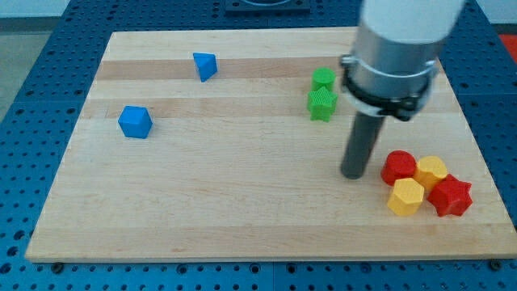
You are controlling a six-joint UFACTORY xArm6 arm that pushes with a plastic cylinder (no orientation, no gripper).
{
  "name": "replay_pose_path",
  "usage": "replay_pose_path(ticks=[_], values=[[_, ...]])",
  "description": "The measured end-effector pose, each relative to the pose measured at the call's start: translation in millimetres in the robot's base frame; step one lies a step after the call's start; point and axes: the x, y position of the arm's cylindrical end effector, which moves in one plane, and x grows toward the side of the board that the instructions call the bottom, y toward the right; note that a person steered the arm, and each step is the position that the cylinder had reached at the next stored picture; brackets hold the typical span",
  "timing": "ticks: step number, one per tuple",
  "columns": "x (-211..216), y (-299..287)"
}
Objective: Push the blue cube towards the center
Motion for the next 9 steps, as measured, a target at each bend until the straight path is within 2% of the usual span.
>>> replay_pose_path(ticks=[5,6,8,9], values=[[0.0,-325.0],[-14.4,-358.7],[-70.3,-358.1],[-82.8,-351.2]])
